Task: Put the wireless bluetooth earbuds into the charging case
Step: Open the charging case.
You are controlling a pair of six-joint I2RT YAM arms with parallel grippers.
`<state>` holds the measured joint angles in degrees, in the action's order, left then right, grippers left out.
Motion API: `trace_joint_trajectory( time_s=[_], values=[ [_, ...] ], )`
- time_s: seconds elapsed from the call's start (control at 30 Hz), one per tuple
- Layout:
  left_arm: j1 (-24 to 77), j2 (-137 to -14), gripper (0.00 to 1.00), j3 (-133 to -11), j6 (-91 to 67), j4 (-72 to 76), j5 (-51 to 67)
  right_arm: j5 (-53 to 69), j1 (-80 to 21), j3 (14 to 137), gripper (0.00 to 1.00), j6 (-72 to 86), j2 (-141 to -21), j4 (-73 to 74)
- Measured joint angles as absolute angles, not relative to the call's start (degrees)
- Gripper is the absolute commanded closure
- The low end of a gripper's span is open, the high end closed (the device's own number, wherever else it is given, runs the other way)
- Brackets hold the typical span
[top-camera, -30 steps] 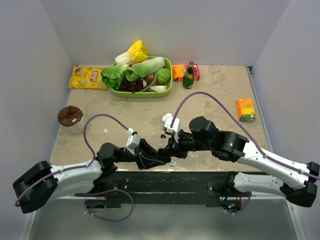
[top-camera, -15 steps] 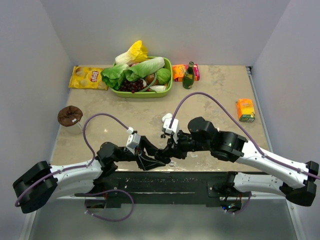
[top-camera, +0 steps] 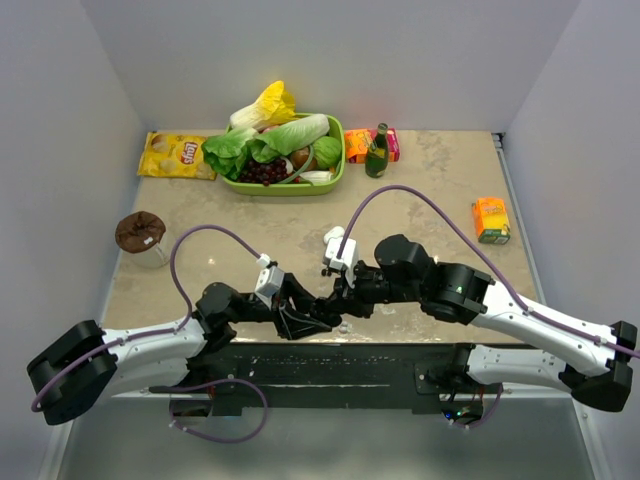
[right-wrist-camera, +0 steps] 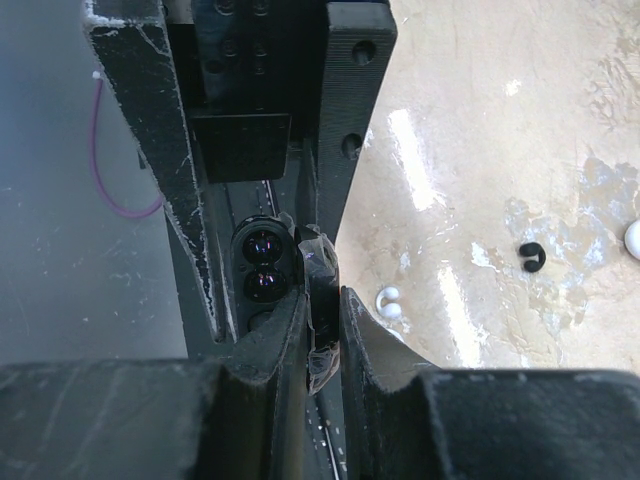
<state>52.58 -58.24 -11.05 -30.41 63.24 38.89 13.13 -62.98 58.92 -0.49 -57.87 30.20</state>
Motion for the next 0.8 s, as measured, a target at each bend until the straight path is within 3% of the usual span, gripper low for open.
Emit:
trace_joint_trajectory(
  time_s=[0.07, 0.37, 0.47, 0.5, 0.67, 0.8],
  values=[
    [52.6, -58.3, 0.52, -11.0, -30.4, 63.2, 38.9, 13.0, -63.0, 58.9, 1.00, -0.5, -57.9, 30.2],
    [52.6, -58.3, 0.73, -11.0, -30.4, 63.2, 39.2, 13.0, -63.0, 58.9, 1.00, -0.5, -57.8, 30.2],
    [52.6, -58.3, 0.90, -11.0, -30.4, 63.3, 39.2, 13.0, -63.0, 58.9, 1.00, -0.5, -57.8, 30.2],
    [52.6, -58.3, 1.00, -11.0, -30.4, 63.3, 39.2, 13.0, -63.0, 58.9, 1.00, -0.5, -57.8, 30.2],
    [52.6, -58.7, 1.00, -11.0, -30.4, 63.6, 39.3, 13.0, -63.1, 58.9, 0.99, -0.5, -57.8, 30.4],
    [52.6, -59.0, 1.00, -11.0, -30.4, 64.2, 39.3, 13.0, -63.1, 58.9, 0.78, -0.4, -57.9, 30.4]
  ],
)
